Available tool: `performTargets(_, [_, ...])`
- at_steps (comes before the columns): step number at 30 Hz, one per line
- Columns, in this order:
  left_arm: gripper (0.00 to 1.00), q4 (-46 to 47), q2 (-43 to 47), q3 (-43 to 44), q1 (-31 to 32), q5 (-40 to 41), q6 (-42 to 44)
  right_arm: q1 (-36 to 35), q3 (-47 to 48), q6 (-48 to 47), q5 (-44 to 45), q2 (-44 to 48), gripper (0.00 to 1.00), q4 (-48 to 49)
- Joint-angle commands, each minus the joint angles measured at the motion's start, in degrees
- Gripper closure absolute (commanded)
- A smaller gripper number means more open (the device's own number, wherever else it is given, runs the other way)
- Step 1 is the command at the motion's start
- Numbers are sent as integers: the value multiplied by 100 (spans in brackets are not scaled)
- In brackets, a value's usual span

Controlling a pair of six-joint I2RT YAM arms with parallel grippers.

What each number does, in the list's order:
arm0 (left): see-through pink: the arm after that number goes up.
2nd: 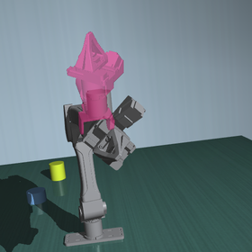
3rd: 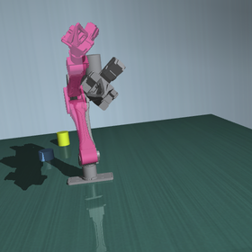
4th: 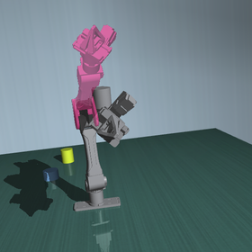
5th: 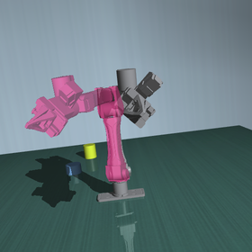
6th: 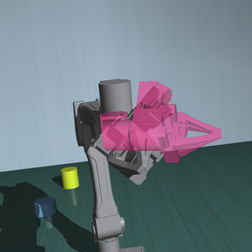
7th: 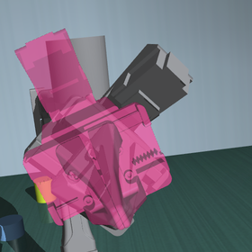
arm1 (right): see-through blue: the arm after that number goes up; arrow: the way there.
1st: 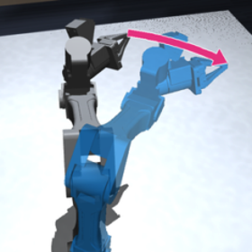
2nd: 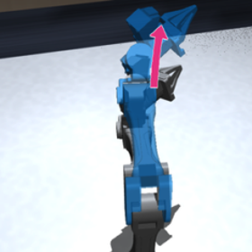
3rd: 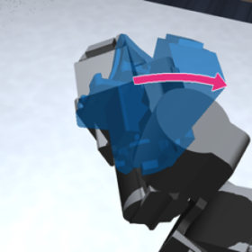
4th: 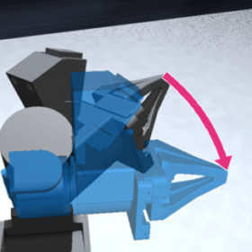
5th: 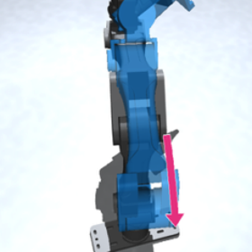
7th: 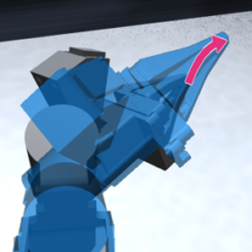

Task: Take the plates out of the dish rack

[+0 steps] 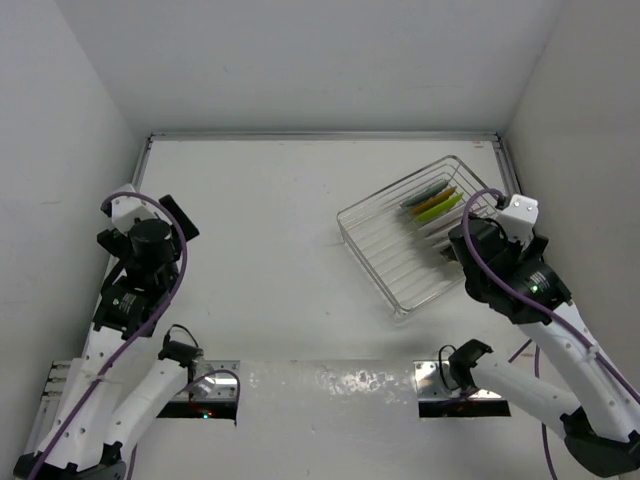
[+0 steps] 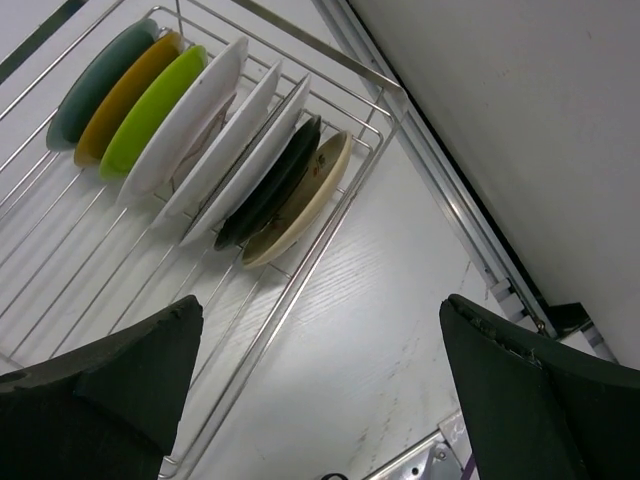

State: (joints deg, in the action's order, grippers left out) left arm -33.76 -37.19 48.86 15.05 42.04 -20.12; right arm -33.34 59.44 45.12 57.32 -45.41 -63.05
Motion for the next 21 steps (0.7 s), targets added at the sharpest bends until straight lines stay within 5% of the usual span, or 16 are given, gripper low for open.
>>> performTargets(1, [0, -25, 36, 203, 60, 199, -124, 12, 24, 208, 105, -214, 1, 195])
performTargets(5, [0, 1, 19, 185, 60, 199, -124, 21, -476, -293, -353, -266, 1, 1432])
performTargets(8, [0, 36, -7, 159, 60, 147, -106, 99, -233, 90, -196, -974, 1, 1236])
performTargets(12, [0, 150, -78, 115, 51, -29, -54, 1205, 129, 251, -1431, -1839, 1, 1548])
performTargets(14, [0, 150, -156, 115, 51, -73, -27, 1435, 269, 565, -1383, -1998, 1, 1507])
performTargets(21, [0, 220, -157, 62, 51, -284, 17, 3066, -335, 489, -2117, -1348, 6, 2085])
